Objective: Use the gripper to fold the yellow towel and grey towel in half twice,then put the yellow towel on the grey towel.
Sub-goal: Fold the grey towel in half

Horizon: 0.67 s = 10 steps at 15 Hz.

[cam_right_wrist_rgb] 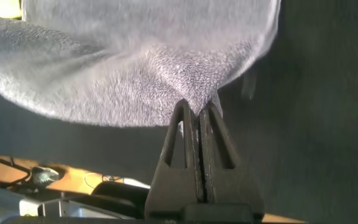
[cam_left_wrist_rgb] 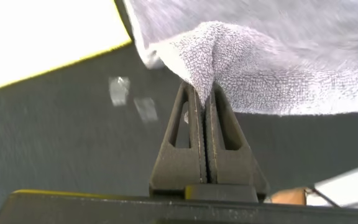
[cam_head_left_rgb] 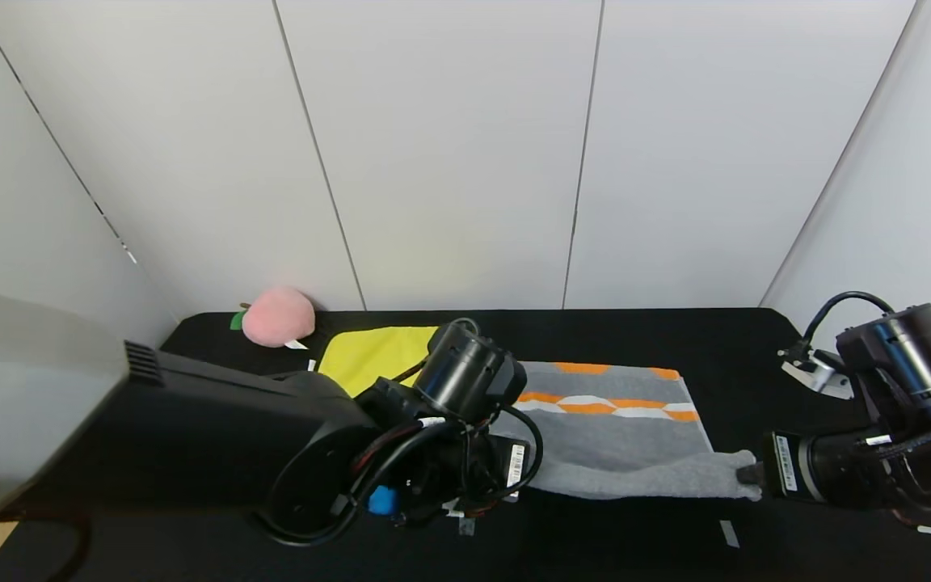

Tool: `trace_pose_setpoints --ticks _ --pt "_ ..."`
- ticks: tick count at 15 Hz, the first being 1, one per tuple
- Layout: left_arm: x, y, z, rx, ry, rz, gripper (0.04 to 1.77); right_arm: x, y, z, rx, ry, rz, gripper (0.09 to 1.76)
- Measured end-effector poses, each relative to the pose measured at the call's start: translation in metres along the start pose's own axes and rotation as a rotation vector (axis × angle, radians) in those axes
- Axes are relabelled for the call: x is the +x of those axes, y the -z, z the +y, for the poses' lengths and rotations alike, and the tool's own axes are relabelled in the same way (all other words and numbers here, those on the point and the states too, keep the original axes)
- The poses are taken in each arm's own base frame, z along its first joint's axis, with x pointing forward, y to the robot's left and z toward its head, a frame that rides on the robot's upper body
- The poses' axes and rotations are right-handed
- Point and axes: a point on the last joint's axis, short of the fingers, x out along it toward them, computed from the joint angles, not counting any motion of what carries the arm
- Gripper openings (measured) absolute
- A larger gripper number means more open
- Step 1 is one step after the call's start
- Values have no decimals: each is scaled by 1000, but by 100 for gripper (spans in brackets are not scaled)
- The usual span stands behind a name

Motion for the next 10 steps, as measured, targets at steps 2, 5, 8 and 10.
trace_pose_setpoints --ticks 2,5,8,10 --pt "13 -7 6 -16 -18 -2 12 10 -10 2 4 4 3 14" --pt "30 -18 12 -23 -35 -12 12 24 -24 5 5 7 6 14" --pt "43 -29 16 -23 -44 -32 12 36 -38 7 2 10 0 14" --pt "50 -36 17 -29 -47 -48 12 43 -47 7 -1 13 -9 14"
